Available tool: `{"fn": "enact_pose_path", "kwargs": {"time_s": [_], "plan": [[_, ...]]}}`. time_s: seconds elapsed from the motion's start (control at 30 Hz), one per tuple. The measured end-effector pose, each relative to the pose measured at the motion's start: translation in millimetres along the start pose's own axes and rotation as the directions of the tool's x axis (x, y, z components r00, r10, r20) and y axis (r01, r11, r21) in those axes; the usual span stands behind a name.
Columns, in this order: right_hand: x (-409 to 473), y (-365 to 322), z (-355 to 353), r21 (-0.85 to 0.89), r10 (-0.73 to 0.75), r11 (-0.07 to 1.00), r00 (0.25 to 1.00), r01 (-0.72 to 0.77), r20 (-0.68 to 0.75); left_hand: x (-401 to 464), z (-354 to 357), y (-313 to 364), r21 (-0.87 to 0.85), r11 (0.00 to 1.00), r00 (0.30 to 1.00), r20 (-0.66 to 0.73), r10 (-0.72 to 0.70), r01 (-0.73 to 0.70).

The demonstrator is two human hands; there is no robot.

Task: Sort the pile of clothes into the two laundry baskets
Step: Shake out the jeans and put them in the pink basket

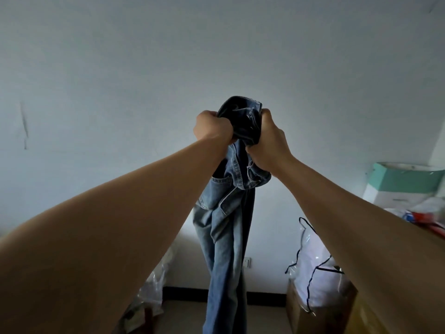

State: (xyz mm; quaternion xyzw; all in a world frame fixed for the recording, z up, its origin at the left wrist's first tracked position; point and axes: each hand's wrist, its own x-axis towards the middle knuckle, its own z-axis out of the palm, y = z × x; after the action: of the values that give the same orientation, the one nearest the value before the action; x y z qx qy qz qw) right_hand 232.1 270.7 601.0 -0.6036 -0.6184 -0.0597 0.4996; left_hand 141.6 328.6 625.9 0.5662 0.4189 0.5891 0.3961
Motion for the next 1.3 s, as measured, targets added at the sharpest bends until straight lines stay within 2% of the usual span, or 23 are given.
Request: {"fn": "enact_pose_path", "kwargs": {"time_s": [0.17, 0.4, 0.57, 0.8, 1.0, 1.3], "plan": [[-4.9, 29.8, -14.0, -0.015, 0.031, 0.999, 0.999, -0.031, -0.012, -5.2, 32.8, -13.4, -0.002, 1.0, 1.0, 0.021, -0.022, 0.022], [-30.2, 84.5, -1.8, 0.02, 0.124, 0.992, 0.992, -0.124, 0.005, -14.0, 70.0, -65.4, 0.1, 0.992, 0.997, 0.035, -0.075, 0.071], [-52.6, 122.9, 27.1, 0.065, 0.239, 0.968, 0.969, -0.243, 0.067, -17.2, 82.7, -119.5, 0.176, 0.972, 0.987, 0.026, -0.161, 0.154], [-99.7, 169.1, 82.2, 0.071, 0.326, 0.937, 0.928, -0.343, 0.18, -30.4, 79.2, -208.7, 0.279, 0.928, 0.966, 0.005, -0.26, 0.249], [-159.2, 215.2, 118.5, -0.029, 0.416, 0.903, 0.853, -0.429, 0.315, -66.1, 80.6, -291.5, 0.356, 0.862, 0.919, 0.024, -0.393, 0.36], [-240.5, 287.8, 161.4, -0.145, 0.447, 0.892, 0.79, -0.428, 0.419, -116.9, 86.1, -391.8, 0.51, 0.748, 0.848, 0.064, -0.526, 0.426]]}}
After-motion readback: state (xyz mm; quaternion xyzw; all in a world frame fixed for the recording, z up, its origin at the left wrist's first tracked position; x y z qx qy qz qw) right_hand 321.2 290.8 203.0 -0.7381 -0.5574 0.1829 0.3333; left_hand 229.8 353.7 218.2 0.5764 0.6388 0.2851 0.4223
